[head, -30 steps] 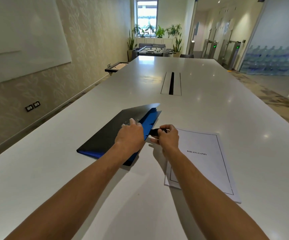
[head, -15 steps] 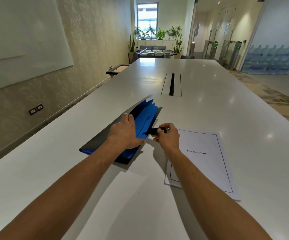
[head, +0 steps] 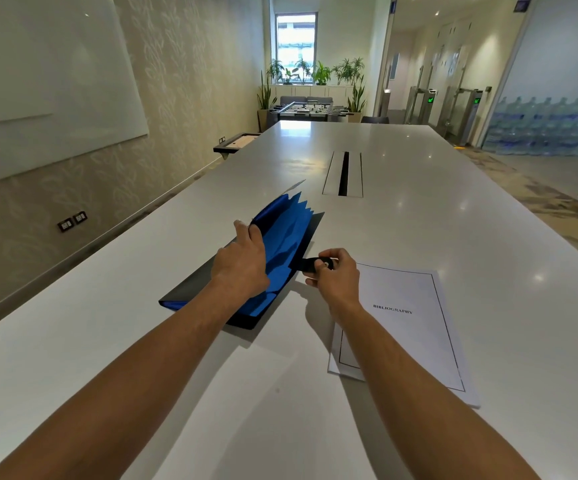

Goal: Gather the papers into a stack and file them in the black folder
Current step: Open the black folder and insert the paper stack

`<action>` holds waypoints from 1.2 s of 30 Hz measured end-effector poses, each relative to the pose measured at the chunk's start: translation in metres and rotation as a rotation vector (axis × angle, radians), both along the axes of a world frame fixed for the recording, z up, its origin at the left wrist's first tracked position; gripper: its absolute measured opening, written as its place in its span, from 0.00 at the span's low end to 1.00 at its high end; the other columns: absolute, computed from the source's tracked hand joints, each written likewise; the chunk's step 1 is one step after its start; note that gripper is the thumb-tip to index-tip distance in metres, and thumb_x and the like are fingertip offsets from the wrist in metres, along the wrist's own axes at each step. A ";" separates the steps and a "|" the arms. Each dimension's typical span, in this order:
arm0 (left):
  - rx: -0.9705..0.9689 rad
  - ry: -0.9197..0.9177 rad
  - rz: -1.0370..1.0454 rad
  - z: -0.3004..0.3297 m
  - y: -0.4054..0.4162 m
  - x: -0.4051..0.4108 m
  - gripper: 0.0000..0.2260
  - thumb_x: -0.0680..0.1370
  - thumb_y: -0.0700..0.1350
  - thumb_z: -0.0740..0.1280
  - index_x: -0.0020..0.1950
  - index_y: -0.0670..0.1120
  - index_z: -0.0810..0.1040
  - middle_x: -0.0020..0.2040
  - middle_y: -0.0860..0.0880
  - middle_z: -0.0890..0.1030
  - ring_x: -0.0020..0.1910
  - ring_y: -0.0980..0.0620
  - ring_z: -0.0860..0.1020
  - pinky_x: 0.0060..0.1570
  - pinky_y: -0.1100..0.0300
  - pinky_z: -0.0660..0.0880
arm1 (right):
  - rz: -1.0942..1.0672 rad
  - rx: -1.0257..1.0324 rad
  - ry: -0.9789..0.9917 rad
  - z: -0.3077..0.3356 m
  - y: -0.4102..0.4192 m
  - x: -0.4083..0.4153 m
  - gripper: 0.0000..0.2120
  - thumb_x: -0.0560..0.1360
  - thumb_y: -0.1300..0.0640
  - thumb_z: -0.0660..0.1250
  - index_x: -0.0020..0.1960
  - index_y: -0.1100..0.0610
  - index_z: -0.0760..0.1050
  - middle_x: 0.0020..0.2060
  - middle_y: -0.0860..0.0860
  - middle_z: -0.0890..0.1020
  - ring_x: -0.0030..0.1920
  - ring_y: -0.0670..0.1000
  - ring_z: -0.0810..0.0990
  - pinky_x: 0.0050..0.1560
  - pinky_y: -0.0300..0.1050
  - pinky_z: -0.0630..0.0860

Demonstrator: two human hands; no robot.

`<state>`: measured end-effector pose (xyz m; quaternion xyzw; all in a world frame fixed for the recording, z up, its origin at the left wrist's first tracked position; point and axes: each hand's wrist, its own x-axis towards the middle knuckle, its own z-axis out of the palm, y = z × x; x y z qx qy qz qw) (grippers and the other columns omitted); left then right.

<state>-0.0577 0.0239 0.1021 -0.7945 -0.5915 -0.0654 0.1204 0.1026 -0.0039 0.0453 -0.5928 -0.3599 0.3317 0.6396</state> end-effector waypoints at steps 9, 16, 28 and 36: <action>-0.036 -0.076 -0.011 0.004 0.000 -0.001 0.30 0.74 0.42 0.68 0.71 0.37 0.56 0.61 0.38 0.69 0.50 0.42 0.76 0.38 0.56 0.66 | 0.000 -0.021 0.023 -0.002 0.002 0.006 0.07 0.78 0.66 0.64 0.54 0.57 0.72 0.54 0.60 0.79 0.43 0.55 0.86 0.43 0.47 0.84; -0.125 -0.179 -0.053 0.005 0.003 0.009 0.22 0.75 0.38 0.63 0.68 0.38 0.60 0.60 0.37 0.72 0.51 0.40 0.76 0.38 0.54 0.68 | 0.036 -0.099 -0.015 -0.001 0.002 0.016 0.11 0.78 0.64 0.64 0.59 0.56 0.70 0.51 0.59 0.81 0.41 0.53 0.86 0.43 0.48 0.83; -0.279 -0.224 -0.170 -0.020 0.000 0.037 0.23 0.77 0.38 0.60 0.71 0.51 0.61 0.52 0.41 0.75 0.41 0.47 0.75 0.32 0.57 0.72 | -0.060 -0.180 -0.455 0.002 -0.019 0.044 0.19 0.76 0.58 0.68 0.65 0.55 0.69 0.56 0.55 0.78 0.53 0.54 0.80 0.57 0.53 0.78; -0.369 -0.123 -0.120 -0.048 -0.004 0.062 0.05 0.78 0.43 0.59 0.44 0.42 0.71 0.37 0.47 0.71 0.32 0.53 0.74 0.28 0.63 0.68 | -0.309 -0.399 -0.750 0.001 -0.065 0.112 0.18 0.73 0.51 0.67 0.61 0.55 0.72 0.57 0.56 0.79 0.55 0.58 0.78 0.48 0.48 0.70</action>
